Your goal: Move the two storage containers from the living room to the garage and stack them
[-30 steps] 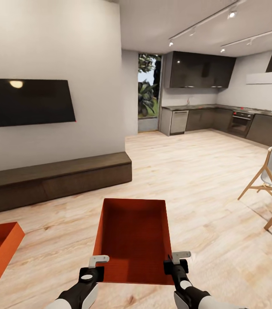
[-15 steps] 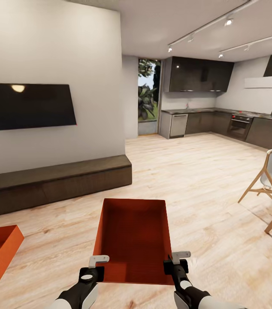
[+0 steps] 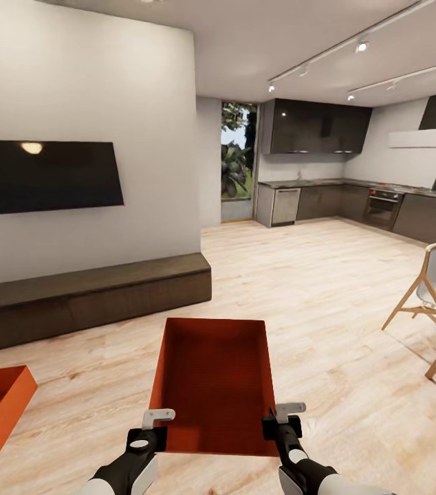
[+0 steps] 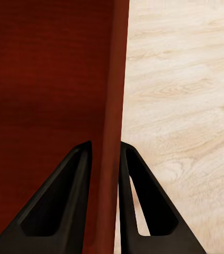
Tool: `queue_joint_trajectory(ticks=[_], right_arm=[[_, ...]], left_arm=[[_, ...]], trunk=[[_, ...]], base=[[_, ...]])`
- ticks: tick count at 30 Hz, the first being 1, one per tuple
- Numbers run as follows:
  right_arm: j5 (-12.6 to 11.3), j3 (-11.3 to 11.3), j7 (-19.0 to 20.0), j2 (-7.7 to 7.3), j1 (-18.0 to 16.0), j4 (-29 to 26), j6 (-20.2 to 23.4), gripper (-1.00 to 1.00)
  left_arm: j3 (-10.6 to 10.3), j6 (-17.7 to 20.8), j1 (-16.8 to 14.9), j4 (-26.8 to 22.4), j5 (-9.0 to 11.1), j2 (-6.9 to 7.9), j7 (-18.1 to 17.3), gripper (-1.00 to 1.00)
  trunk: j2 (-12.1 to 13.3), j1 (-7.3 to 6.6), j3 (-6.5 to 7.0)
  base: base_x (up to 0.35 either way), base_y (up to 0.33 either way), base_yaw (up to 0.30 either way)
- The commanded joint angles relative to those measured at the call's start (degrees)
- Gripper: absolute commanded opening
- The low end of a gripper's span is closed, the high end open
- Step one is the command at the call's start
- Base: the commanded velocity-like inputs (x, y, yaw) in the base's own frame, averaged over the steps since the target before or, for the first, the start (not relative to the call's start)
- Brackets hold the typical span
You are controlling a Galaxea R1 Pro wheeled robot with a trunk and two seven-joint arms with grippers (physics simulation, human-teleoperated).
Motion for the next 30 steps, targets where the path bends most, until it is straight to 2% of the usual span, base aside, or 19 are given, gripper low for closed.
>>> queue_joint_trajectory(ticks=[1, 24, 30], right_arm=[[-1.2, -1.4, -1.0, 0.03, -0.1, 0.0, -3.4, -1.0], [-1.2, -1.4, -1.0, 0.03, -0.1, 0.0, -3.4, -1.0], [-1.2, -1.5, -1.0, -0.04, -0.1, 0.0, -3.4, -1.0]], left_arm=[[-0.1, 0.0, 0.0, 0.2, 1.1, 0.0, 0.6, -1.0], [-0.1, 0.0, 0.0, 0.2, 1.1, 0.01, 0.6, -1.0], [-0.1, 0.0, 0.0, 0.2, 1.1, 0.0, 0.6, -1.0]], trunk=[[0.0, 0.0, 0.03], [0.0, 0.0, 2.12], [0.0, 0.0, 2.29]], base=[[0.0, 0.0, 0.0], [0.0, 0.0, 0.0], [0.0, 0.0, 0.0]])
